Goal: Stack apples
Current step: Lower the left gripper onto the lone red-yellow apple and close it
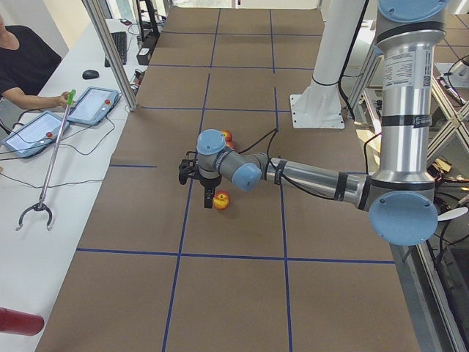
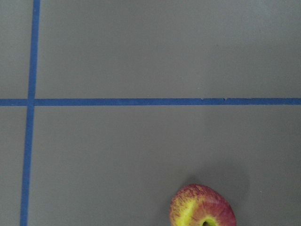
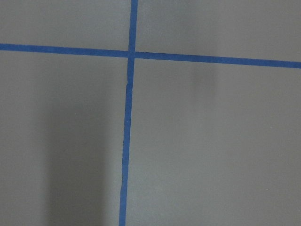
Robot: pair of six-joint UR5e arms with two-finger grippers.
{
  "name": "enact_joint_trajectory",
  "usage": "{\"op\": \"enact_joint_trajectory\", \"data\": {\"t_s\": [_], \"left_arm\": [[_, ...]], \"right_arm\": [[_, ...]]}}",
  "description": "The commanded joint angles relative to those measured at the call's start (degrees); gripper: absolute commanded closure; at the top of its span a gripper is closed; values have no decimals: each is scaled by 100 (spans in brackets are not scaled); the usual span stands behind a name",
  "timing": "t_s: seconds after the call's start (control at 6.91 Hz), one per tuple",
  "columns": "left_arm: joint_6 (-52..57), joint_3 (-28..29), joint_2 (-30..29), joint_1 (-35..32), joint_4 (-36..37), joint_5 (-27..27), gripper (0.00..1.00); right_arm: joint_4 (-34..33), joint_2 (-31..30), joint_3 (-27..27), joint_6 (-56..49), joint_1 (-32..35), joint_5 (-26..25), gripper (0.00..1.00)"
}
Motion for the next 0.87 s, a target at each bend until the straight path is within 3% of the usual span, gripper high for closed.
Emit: {"op": "enact_joint_trajectory", "data": {"t_s": [0.0,0.29,0.72], "left_arm": [[-743,219,-84,653,-580,475,0],[-1042,385,-110,1082,-581,502,0],[-1026,544,-137,1155,-581,660,0]], "right_arm": [[5,0,0,0,0,0,0],[-4,0,0,0,0,0,0],[-4,0,0,0,0,0,0]]}}
